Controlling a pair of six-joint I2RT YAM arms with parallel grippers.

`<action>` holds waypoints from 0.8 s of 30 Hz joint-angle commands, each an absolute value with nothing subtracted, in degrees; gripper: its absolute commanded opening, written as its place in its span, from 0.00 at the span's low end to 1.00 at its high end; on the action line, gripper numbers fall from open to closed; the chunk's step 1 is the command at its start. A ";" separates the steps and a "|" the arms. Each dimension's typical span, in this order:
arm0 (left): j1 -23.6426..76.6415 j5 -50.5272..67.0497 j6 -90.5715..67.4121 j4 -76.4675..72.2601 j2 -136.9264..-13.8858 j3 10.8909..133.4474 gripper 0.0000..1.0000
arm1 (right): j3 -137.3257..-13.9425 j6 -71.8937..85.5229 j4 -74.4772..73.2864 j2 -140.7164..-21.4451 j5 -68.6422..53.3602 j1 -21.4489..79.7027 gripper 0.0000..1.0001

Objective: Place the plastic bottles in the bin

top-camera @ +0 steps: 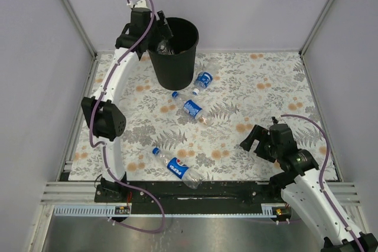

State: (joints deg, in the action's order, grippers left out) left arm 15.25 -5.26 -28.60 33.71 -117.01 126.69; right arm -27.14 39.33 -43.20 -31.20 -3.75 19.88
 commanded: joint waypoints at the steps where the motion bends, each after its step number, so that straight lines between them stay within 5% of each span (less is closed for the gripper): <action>1: 16.17 -2.29 -28.65 29.44 -106.29 120.44 0.99 | -27.51 41.48 -41.75 -29.27 -2.63 20.21 0.99; 13: 30.74 -17.65 -34.44 42.43 -72.52 74.99 0.99 | -28.74 39.20 -39.46 -34.19 -4.22 20.21 0.99; 24: 37.88 -7.84 -60.02 47.55 -58.97 49.41 0.99 | -26.02 40.34 -39.73 -31.03 -5.80 20.22 1.00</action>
State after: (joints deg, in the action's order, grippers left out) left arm 37.04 -11.55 -50.06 47.42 -62.81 52.38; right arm -26.65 40.16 -41.34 -31.88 -4.25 19.88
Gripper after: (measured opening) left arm 0.988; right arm 0.993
